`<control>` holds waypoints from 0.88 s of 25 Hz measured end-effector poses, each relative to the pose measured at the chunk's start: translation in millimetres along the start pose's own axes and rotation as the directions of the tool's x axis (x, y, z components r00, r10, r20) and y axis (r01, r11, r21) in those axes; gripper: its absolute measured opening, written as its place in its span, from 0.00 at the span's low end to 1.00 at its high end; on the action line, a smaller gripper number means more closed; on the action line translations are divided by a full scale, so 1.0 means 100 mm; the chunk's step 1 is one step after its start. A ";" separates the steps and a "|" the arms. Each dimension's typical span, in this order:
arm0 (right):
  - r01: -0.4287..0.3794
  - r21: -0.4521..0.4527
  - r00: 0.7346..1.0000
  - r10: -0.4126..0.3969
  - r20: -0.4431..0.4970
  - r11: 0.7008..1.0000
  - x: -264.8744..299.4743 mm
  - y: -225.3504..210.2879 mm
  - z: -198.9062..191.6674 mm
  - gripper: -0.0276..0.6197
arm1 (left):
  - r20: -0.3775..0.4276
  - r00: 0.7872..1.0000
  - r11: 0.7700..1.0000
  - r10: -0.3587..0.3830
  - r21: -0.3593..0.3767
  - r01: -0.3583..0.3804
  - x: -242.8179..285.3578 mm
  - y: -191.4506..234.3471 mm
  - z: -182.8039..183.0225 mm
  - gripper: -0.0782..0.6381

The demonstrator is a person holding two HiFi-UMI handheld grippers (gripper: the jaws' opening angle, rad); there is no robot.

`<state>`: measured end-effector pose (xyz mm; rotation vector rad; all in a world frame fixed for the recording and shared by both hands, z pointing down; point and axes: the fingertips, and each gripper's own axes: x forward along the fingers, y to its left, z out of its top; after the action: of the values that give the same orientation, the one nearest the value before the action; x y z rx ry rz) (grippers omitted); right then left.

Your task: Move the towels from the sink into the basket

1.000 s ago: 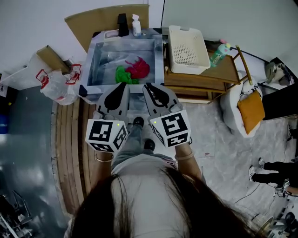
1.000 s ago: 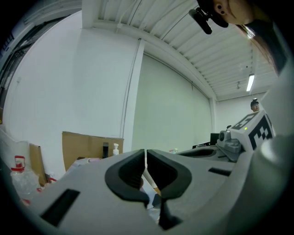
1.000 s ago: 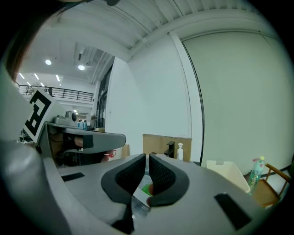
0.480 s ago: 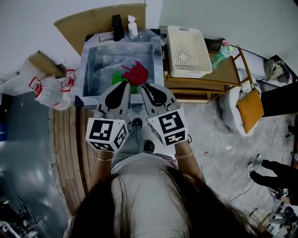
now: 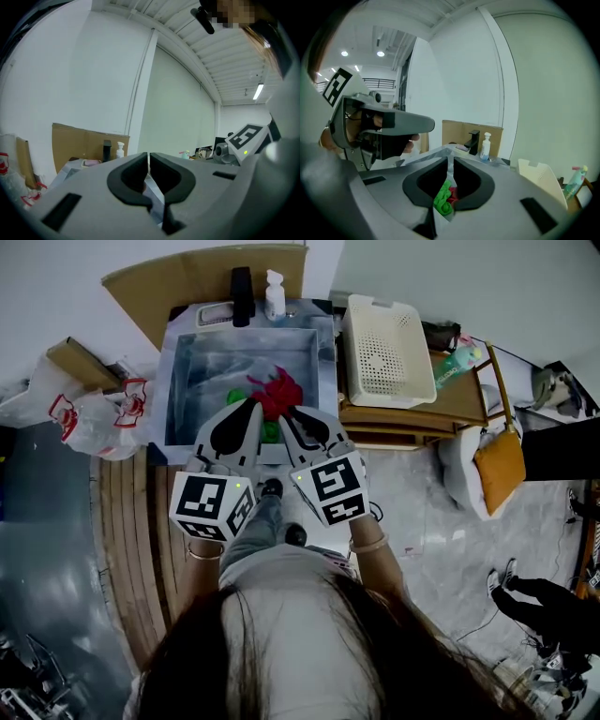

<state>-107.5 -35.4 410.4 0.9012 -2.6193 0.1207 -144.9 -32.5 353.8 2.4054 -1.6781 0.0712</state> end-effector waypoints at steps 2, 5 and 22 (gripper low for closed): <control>-0.007 -0.007 1.000 0.006 -0.028 1.000 0.13 -0.02 -0.07 0.11 | -0.004 1.000 1.000 -0.006 -0.003 0.006 0.06 0.08 -0.01 0.12; -0.017 -0.017 0.997 0.016 -0.078 1.000 0.32 -0.05 -0.19 0.14 | -0.009 1.000 1.000 -0.016 -0.010 0.016 0.16 0.20 -0.01 0.12; -0.073 -0.033 0.926 0.055 -0.373 0.997 1.32 -0.36 -1.05 0.30 | -0.053 0.996 0.997 -0.067 -0.042 0.064 0.71 0.66 -0.09 0.12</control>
<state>-149.0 -119.1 554.8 0.6974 -2.2870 0.2236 -180.7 -118.5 383.6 2.4046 -1.5610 0.0919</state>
